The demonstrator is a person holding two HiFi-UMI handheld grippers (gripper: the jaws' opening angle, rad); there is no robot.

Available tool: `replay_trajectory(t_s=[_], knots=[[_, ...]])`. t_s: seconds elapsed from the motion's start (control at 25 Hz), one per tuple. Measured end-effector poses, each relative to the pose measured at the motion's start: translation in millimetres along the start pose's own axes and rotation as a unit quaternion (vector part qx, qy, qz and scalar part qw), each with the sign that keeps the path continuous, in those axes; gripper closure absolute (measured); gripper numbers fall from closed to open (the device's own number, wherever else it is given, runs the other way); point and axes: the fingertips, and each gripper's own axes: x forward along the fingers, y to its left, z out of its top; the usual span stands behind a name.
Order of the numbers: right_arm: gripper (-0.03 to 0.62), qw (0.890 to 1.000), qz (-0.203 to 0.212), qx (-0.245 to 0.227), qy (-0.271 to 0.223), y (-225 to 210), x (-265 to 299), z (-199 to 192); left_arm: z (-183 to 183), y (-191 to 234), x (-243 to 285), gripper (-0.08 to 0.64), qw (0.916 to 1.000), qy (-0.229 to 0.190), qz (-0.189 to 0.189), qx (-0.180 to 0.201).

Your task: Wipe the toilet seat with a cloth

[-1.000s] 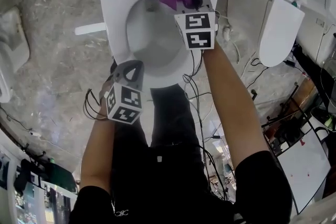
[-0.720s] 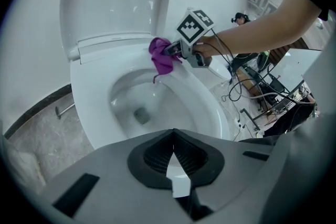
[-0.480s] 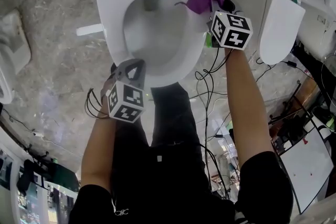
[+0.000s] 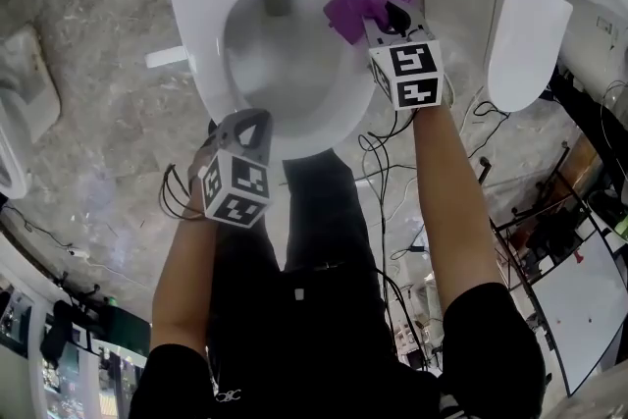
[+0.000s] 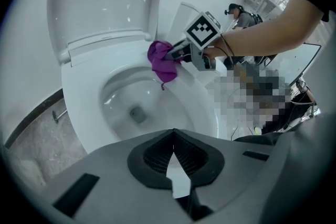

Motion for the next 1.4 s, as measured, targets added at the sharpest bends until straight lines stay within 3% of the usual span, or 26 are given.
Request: replay_trajectory(t_s=[0.4,0.96,1.2,1.4], knots=[[0.529,0.999,0.001,0.04,0.024,18,-28,-39,6,-14,7,0.552,0.9998,0.001,-0.008,0.016],[0.529,0.993,-0.01,0.112,0.046,58,-74,-99,13,-18,4,0.552,0.9999,-0.008,-0.009,0.002],[0.529,0.987,-0.041,0.151,0.043,82,-94,-123,-4,-15,-3,0.552,0.9989,0.006,-0.012,0.045],[0.529,0.98,-0.057,0.184,0.05,118,-111,-147,-27,-7,-8,0.552,0.9985,0.011,-0.021,0.049]])
